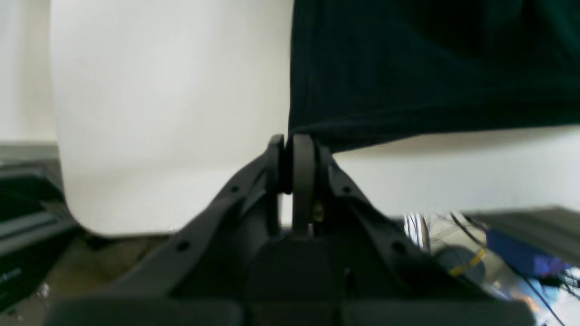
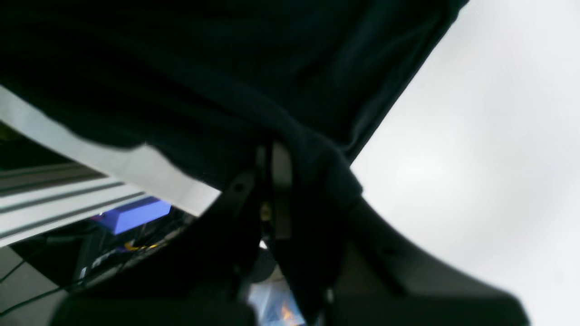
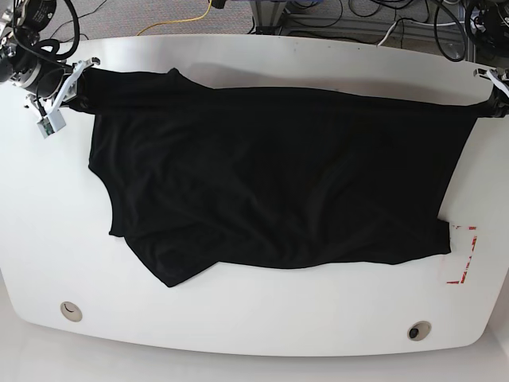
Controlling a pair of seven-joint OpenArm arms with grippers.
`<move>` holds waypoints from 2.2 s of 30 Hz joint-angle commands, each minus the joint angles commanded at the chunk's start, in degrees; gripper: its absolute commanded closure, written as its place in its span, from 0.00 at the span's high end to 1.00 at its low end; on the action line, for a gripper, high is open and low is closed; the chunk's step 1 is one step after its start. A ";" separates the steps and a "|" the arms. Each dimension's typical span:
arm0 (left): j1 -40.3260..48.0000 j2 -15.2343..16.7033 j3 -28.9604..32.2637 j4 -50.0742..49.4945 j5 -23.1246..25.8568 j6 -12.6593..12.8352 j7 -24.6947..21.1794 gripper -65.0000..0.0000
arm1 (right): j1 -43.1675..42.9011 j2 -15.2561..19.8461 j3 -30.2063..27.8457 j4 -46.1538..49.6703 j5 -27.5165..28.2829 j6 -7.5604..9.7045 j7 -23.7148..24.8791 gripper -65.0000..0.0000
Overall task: Layout the t-shirt on the table in an organized manner, then fold the t-shirt properly
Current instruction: 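Lower the stretched shirt edge onto the table with both grippers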
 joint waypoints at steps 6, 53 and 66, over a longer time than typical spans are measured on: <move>3.60 0.00 -1.58 -0.09 0.09 0.00 0.00 0.00 | -2.64 -0.97 -0.09 0.00 -0.09 0.00 0.09 0.00; -3.87 0.00 5.36 -0.53 16.35 0.00 0.00 0.00 | 8.26 -3.69 -5.63 -0.44 -8.35 0.00 0.09 0.00; -12.40 -0.09 11.25 -2.46 24.35 0.00 0.00 0.00 | 17.05 -6.51 -8.09 -8.70 -13.89 0.00 0.09 0.00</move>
